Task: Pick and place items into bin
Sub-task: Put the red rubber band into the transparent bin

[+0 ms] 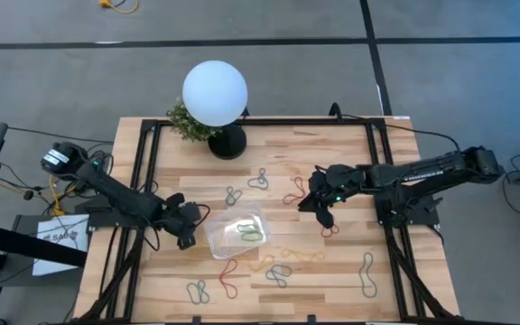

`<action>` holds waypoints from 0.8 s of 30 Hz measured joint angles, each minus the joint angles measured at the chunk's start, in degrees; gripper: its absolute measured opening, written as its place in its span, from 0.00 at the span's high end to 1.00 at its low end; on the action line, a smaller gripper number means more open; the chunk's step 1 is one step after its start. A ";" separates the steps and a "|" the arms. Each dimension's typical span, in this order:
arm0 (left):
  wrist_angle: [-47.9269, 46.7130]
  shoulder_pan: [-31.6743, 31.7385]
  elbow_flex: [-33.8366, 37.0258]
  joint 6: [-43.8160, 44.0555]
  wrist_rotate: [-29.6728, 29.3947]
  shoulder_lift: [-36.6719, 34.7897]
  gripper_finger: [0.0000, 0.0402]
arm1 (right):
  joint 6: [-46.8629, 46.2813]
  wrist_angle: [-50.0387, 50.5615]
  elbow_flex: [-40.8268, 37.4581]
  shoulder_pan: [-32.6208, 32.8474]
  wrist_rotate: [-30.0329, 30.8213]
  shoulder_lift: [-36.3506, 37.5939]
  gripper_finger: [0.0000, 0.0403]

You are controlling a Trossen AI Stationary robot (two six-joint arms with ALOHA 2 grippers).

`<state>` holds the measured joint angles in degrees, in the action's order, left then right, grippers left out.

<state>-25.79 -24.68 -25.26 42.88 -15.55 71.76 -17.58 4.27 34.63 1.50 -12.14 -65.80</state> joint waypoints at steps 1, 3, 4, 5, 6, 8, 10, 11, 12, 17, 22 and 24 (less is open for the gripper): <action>0.04 0.45 -0.07 -0.06 0.13 0.66 0.73 | 0.00 -0.06 0.02 0.00 0.00 -0.21 0.84; 0.00 1.17 -0.13 -0.11 0.44 1.56 0.73 | 0.00 0.01 0.01 0.00 0.00 -0.26 0.84; -0.01 1.51 -0.22 -0.53 0.87 1.94 0.73 | 0.00 -0.07 0.02 0.00 0.00 -0.26 0.84; 0.07 1.76 -0.20 -1.30 1.23 1.99 0.73 | 0.00 -0.04 0.02 0.00 0.00 -0.26 0.84; 0.19 1.90 -0.19 -2.10 1.36 2.01 0.75 | 0.00 -0.02 0.02 0.00 0.00 -0.16 0.84; 0.23 1.95 -0.17 -3.06 1.42 2.04 0.79 | 0.00 -0.09 0.02 0.00 -0.02 0.35 0.84; 0.13 1.97 -0.06 -3.15 1.34 1.86 0.88 | 0.00 -0.24 0.13 0.00 -0.02 0.37 0.84; 0.15 2.01 -0.07 -3.10 1.23 1.86 0.93 | 0.00 0.06 0.12 0.00 -0.02 0.45 0.84; 0.07 2.04 -0.21 -2.69 0.90 1.86 0.96 | 0.00 0.07 0.11 0.00 -0.02 0.50 0.84; -4.68 1.68 -3.49 3.02 0.21 2.23 1.00 | -0.02 -0.07 0.11 0.00 -0.04 0.56 0.84; -16.87 0.47 -13.98 4.30 0.19 2.10 1.00 | -0.38 -0.02 0.11 0.00 -0.05 0.56 0.84; -25.36 0.11 -19.65 4.84 -0.49 2.12 1.00 | -0.75 -0.06 0.11 0.00 -0.07 0.55 0.84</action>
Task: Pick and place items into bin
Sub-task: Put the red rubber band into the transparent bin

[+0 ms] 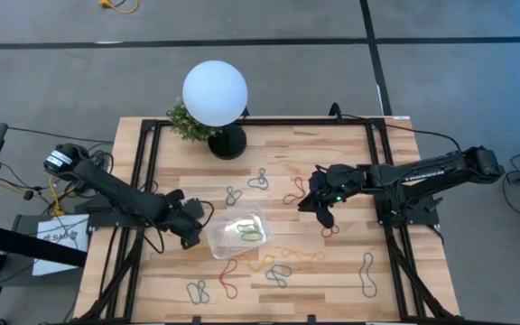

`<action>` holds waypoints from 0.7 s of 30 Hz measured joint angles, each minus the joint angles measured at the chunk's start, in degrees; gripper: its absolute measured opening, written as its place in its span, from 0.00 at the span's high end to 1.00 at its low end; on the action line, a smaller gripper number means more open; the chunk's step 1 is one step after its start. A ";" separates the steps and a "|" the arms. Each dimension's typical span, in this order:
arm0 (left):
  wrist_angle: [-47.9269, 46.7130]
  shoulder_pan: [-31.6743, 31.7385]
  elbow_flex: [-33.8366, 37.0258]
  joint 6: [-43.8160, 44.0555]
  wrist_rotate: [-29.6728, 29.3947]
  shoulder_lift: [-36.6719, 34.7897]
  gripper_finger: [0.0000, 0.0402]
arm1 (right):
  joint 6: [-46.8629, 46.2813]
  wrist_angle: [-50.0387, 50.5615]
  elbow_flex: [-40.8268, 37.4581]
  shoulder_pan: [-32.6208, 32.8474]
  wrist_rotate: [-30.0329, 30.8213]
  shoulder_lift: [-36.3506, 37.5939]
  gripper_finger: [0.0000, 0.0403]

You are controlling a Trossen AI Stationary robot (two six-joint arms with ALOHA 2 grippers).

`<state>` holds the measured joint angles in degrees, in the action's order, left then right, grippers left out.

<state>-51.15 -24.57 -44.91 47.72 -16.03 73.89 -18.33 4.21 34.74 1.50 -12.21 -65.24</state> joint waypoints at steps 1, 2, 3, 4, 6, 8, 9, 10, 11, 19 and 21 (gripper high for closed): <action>-3.42 -0.26 -3.18 0.18 -1.23 0.00 1.00 | -0.10 0.00 0.00 0.00 0.02 0.01 0.84; -6.52 -0.55 -6.21 0.37 -2.71 -0.04 1.00 | -0.10 0.02 0.00 0.00 0.02 -0.01 0.84; -10.49 -0.79 -9.52 0.47 -4.42 -0.04 1.00 | -0.10 0.02 0.00 0.00 0.02 0.01 0.84; -14.12 -1.09 -12.56 0.49 -6.18 -0.04 1.00 | -0.11 0.02 0.00 0.00 0.01 0.00 0.84; -19.68 -1.82 -19.07 0.14 -9.83 -0.06 1.00 | -0.12 0.02 0.00 0.00 0.01 0.00 0.84; -22.02 -2.62 -24.97 -1.30 -14.42 -0.09 1.00 | -0.12 0.02 0.00 0.00 0.02 -0.01 0.84; -22.39 -3.03 -27.72 -2.39 -16.28 -0.09 1.00 | -0.11 0.02 0.00 0.00 0.02 0.00 0.84; -22.15 -3.40 -30.34 -3.96 -17.86 -0.09 1.00 | -0.10 0.02 0.00 0.00 0.02 -0.01 0.84; -21.14 -3.77 -32.56 -5.90 -18.87 -0.13 1.00 | 0.03 0.02 0.00 0.00 0.02 -0.01 0.84; -8.66 -5.40 -38.10 -19.85 -14.66 0.19 1.00 | 0.25 0.02 0.00 0.00 0.02 -0.01 0.84; -8.23 -5.50 -36.94 -19.55 -14.14 0.91 1.00 | 0.27 0.04 0.00 0.00 0.02 0.00 0.84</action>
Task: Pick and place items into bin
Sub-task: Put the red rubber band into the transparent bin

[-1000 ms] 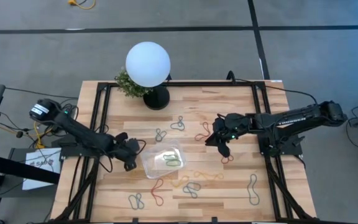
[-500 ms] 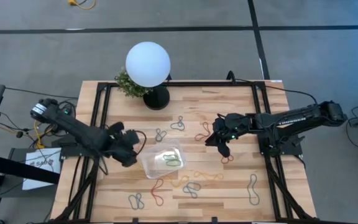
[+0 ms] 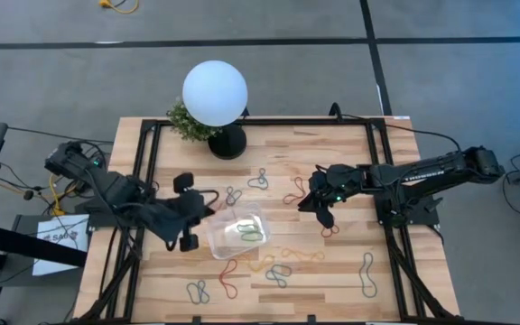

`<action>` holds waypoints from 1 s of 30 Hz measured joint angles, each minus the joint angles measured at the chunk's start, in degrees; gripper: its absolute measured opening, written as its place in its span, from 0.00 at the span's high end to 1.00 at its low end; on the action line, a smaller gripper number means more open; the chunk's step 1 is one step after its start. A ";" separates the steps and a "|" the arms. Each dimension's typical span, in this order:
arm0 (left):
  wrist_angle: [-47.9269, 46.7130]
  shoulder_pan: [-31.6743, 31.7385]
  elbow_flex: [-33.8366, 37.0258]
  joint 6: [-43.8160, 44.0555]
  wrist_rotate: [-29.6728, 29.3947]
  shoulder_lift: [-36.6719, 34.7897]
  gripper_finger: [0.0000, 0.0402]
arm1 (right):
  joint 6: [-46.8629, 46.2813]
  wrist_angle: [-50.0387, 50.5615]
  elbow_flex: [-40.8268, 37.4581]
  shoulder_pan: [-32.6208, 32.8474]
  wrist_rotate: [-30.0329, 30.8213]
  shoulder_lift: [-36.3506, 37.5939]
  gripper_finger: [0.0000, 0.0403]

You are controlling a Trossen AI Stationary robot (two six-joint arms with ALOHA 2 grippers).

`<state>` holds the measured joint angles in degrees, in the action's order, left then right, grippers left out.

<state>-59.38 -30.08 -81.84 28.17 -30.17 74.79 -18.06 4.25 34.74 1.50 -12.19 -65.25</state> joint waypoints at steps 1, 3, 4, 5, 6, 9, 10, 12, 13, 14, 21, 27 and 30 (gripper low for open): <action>-0.27 -0.03 0.84 0.63 0.09 0.49 1.00 | 0.00 -0.01 0.00 0.01 0.00 -0.01 0.84; -0.95 -0.03 2.64 1.54 0.70 1.80 1.00 | 0.00 0.00 0.00 0.01 0.00 0.01 0.84; -0.90 -0.03 3.60 1.95 1.41 2.50 1.00 | 0.01 0.00 0.00 0.01 0.00 0.00 0.84; -0.76 -0.01 4.65 2.17 2.09 3.29 1.00 | 0.00 0.00 0.00 0.00 0.00 -0.01 0.84; -0.57 -0.01 5.60 2.26 3.02 4.20 1.00 | 0.00 0.00 0.00 0.02 0.00 0.00 0.84; 1.43 -0.03 7.54 2.67 4.43 7.98 1.00 | 0.02 0.00 0.00 0.01 0.00 0.00 0.84; 2.41 -0.03 8.00 2.69 4.42 9.26 1.00 | 0.02 0.00 0.00 0.01 0.02 -0.01 0.84; 4.06 -0.03 8.15 2.54 4.41 11.77 1.00 | 0.03 0.00 0.00 0.01 0.00 0.01 0.84; 4.79 -0.03 8.04 2.53 4.39 13.10 1.00 | 0.04 0.00 0.00 0.00 0.01 -0.01 0.84; 5.01 -0.01 7.87 2.46 4.37 14.29 1.00 | 0.02 0.00 0.00 0.02 0.02 0.00 0.84; 4.83 0.96 7.86 5.12 14.52 19.12 1.00 | 0.03 0.00 0.00 0.00 0.02 -0.01 0.84; 3.71 2.40 7.89 7.09 20.24 18.77 1.00 | 0.03 0.00 0.00 0.00 0.02 -0.01 0.84; 1.93 3.40 7.87 3.30 20.19 18.61 1.00 | 0.02 0.00 0.00 0.00 0.02 0.00 0.84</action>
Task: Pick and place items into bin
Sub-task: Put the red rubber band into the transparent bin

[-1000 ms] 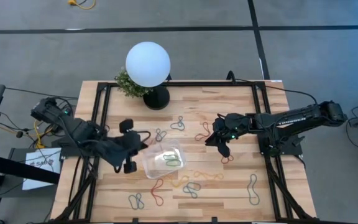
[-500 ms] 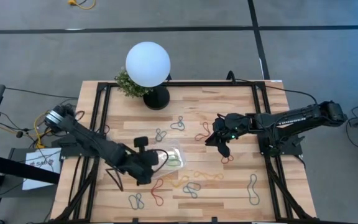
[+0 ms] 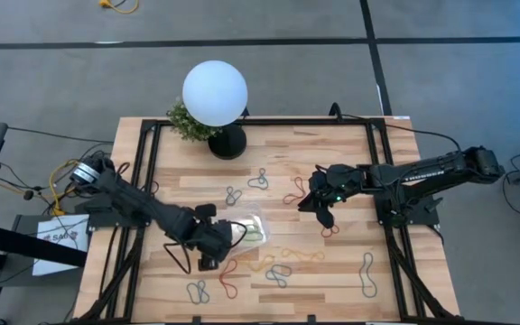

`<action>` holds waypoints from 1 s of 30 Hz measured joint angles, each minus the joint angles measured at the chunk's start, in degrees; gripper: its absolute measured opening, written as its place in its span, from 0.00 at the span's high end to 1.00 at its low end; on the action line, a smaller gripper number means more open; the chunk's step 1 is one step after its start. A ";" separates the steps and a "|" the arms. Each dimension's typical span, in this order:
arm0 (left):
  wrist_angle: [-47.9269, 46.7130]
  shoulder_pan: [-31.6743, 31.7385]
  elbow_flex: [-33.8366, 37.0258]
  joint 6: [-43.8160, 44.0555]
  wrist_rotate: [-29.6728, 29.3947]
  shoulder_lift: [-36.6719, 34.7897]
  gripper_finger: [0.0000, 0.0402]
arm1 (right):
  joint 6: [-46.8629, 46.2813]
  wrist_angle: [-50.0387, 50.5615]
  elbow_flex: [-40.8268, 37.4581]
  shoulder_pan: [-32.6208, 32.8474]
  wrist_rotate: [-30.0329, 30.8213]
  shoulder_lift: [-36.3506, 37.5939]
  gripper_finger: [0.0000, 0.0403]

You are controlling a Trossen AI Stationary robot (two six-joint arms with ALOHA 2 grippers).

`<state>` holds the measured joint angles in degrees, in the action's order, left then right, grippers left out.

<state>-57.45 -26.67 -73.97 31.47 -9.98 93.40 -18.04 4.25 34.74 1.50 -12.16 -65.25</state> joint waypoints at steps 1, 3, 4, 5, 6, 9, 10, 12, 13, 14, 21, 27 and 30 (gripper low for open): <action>-0.59 0.37 0.00 -0.83 0.03 0.03 1.00 | 0.00 0.00 0.00 0.00 0.00 0.00 0.84; -1.49 1.23 0.00 -2.10 0.39 0.02 0.99 | 0.00 0.00 0.00 0.02 0.00 0.02 0.84; -1.79 1.73 0.00 -2.84 0.71 0.01 0.98 | 0.00 0.00 0.00 0.00 0.00 0.00 0.84; -2.21 2.17 0.00 -3.75 1.03 0.03 0.97 | 0.01 0.00 0.00 0.01 0.00 0.00 0.84; -2.40 2.62 0.00 -4.67 1.14 0.03 0.97 | 0.00 0.00 0.00 0.00 0.00 0.00 0.84; -2.61 3.70 0.00 -6.01 1.21 0.03 0.93 | 0.02 0.00 0.00 0.01 0.00 0.00 0.84; -2.90 4.00 0.00 -6.19 1.65 0.03 0.92 | 0.01 0.00 0.00 0.00 0.00 0.01 0.84; -3.63 4.55 0.01 -6.27 2.87 0.03 0.90 | 0.00 0.00 0.00 0.02 0.00 0.01 0.84; -3.93 4.76 0.00 -6.32 3.23 0.03 0.88 | 0.02 0.00 0.00 0.01 0.00 0.01 0.84; -4.10 4.83 0.00 -6.61 3.32 0.03 0.87 | 0.02 0.00 0.00 0.02 0.00 0.02 0.84; -1.70 4.78 0.02 -11.72 4.38 0.03 0.86 | 0.02 0.00 0.00 0.00 0.00 0.01 0.84; 6.14 4.65 -0.91 -19.02 12.30 0.03 0.89 | 0.08 0.02 0.00 -0.02 0.02 0.01 0.84; 7.71 4.60 -2.09 -19.77 15.47 0.03 0.89 | 0.49 0.02 0.00 -0.02 0.02 0.01 0.84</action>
<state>-49.74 -22.07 -76.06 11.69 5.49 93.43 -17.55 4.27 34.74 1.48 -12.14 -65.24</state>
